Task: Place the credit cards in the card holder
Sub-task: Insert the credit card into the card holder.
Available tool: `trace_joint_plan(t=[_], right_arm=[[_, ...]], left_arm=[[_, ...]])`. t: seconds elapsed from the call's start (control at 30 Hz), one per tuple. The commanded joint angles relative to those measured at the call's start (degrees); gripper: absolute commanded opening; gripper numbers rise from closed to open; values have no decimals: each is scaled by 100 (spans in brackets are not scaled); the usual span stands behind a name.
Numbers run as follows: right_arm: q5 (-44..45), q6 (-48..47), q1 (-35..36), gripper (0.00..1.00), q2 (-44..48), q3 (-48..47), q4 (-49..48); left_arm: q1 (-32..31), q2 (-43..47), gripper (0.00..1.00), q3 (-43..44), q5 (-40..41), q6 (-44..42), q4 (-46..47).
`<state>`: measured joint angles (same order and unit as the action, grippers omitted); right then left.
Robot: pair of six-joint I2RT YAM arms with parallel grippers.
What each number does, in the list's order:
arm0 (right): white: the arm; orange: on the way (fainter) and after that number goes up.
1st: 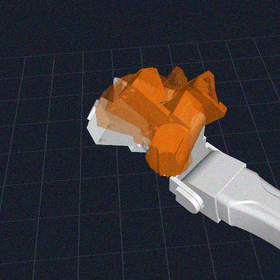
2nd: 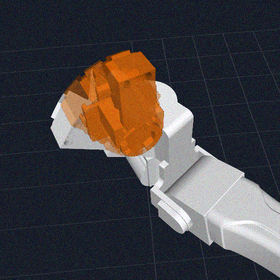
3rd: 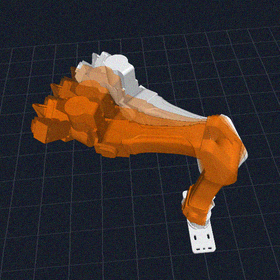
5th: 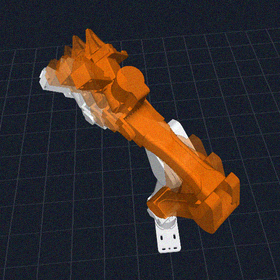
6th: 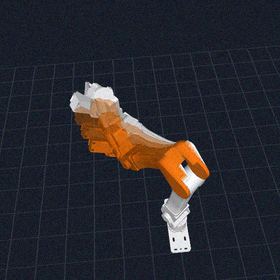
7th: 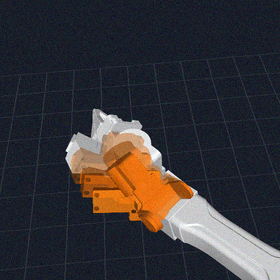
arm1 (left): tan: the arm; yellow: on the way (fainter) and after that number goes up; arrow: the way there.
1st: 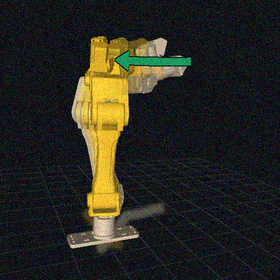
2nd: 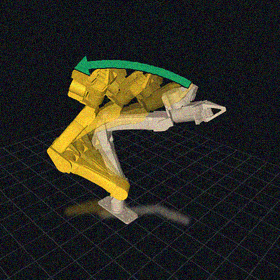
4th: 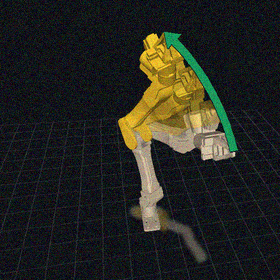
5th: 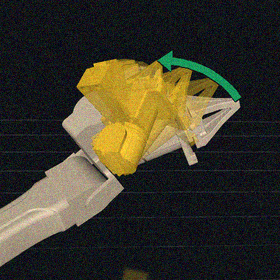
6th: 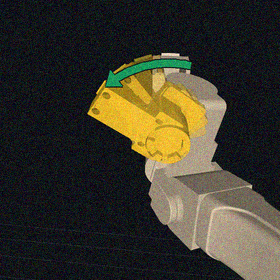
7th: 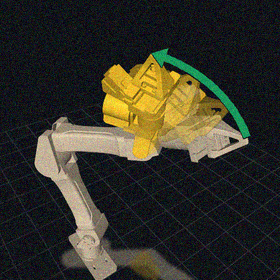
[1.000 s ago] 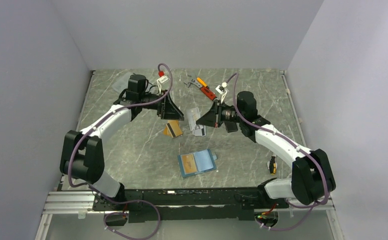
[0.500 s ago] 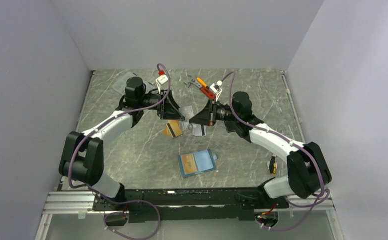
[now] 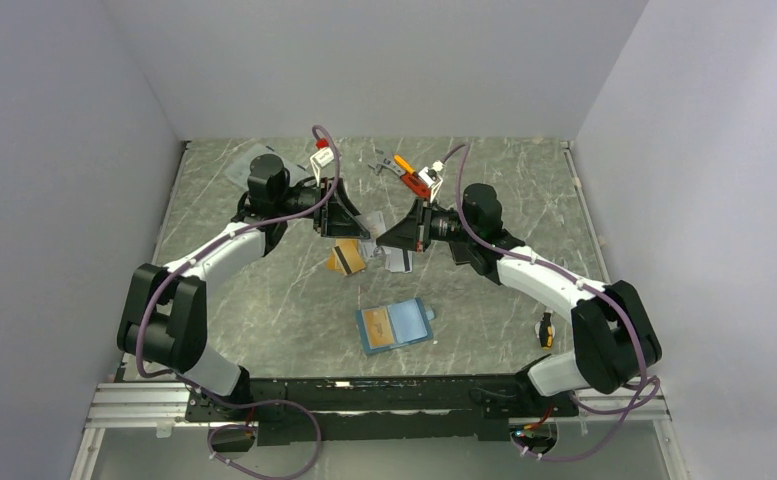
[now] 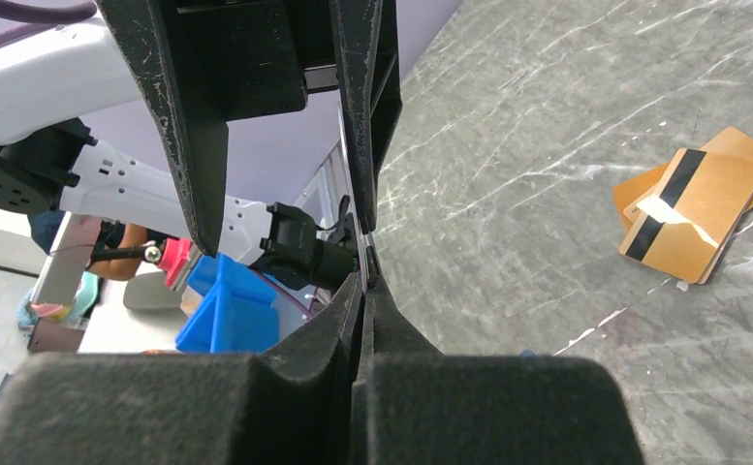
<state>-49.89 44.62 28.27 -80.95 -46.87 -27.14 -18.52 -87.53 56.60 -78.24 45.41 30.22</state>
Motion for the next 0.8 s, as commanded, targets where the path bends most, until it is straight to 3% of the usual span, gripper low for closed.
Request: trace_joint_plan(t=[0.0,0.77], right_arm=[[381,-88,-141,0,151,-43,-162],[785,191,-491,0,537,205,-394]], left_arm=[[-14,274,59,-13,-349,277,537],[-11,350,58,0,-425,254,482]])
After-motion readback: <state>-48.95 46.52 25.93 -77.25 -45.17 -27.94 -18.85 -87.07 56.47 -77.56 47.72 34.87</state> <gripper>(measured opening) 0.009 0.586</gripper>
